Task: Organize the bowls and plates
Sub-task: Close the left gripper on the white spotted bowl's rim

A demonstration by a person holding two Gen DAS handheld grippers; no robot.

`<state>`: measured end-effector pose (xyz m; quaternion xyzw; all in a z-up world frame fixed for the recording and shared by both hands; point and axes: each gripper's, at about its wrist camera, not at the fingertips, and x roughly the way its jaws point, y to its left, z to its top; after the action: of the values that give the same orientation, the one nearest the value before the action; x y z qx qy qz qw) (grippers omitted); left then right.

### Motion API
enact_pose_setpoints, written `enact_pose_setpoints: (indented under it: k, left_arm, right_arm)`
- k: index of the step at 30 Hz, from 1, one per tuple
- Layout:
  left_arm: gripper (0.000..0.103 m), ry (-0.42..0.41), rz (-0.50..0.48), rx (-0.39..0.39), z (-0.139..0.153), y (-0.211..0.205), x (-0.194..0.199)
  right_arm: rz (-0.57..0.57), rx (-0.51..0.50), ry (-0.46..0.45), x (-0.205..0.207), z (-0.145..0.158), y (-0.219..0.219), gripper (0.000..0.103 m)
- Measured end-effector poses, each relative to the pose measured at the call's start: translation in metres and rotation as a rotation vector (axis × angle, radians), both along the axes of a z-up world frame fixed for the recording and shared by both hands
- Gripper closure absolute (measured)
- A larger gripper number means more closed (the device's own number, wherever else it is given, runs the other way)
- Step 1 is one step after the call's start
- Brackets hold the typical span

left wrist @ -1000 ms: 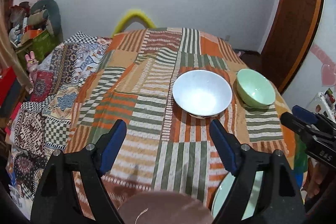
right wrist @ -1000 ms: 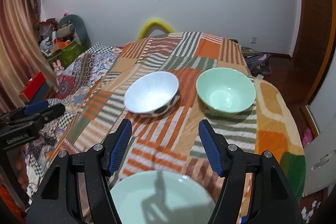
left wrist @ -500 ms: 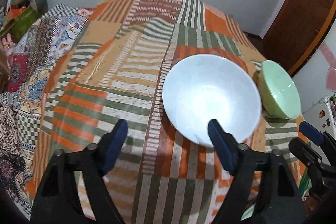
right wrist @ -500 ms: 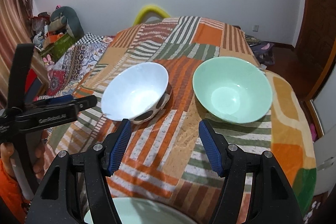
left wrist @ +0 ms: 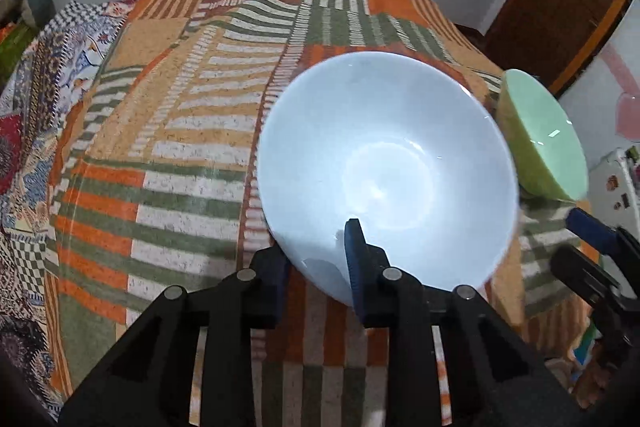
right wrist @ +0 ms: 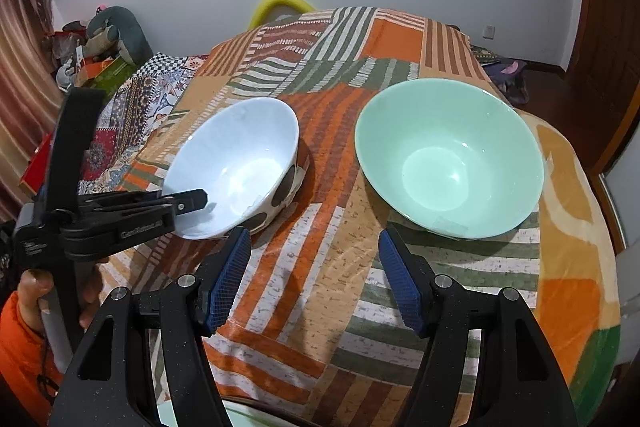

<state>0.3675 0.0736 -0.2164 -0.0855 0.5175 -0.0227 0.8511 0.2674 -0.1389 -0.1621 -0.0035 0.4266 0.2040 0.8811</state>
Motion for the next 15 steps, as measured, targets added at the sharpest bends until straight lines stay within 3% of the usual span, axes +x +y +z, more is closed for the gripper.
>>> enact_pose_setpoints:
  k: [8, 15]
  left_arm:
    - [0.076, 0.022, -0.050, -0.008, 0.009, -0.002, -0.042]
    - [0.076, 0.047, -0.016, -0.042, 0.006, 0.017, -0.060]
  right_arm:
    - [0.021, -0.012, -0.006, 0.000, 0.003, 0.007, 0.040]
    - [0.080, -0.018, 0.006, 0.007, 0.003, 0.030, 0.040]
